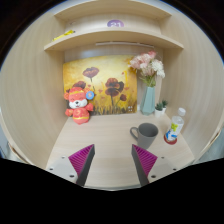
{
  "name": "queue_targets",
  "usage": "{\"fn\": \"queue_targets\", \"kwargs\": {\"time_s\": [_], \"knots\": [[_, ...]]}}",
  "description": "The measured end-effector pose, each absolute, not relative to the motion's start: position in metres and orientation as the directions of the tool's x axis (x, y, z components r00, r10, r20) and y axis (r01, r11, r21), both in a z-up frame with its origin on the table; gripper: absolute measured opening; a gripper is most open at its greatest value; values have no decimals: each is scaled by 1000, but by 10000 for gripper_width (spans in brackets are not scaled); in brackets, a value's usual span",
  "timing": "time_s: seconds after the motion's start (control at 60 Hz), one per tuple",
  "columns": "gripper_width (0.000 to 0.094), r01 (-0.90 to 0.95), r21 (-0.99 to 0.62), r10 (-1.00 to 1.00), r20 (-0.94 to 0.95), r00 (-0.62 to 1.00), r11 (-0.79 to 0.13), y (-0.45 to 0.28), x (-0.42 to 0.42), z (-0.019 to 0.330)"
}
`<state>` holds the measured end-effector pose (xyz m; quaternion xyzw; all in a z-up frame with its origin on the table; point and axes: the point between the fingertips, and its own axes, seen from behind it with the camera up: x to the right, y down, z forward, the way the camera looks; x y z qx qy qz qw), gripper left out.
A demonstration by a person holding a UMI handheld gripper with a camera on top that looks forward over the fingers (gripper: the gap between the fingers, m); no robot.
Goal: Pour water
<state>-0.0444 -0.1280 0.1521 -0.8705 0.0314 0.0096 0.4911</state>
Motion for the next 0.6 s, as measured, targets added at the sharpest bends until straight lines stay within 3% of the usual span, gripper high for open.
{"fn": "queue_targets", "kwargs": {"time_s": [0.267,0.6], "knots": [[752,-34,-915,-25,-27,999,-401,-113,-77,243],[750,8,-924,-33,23,999,-382,-121,-73,276]]}}
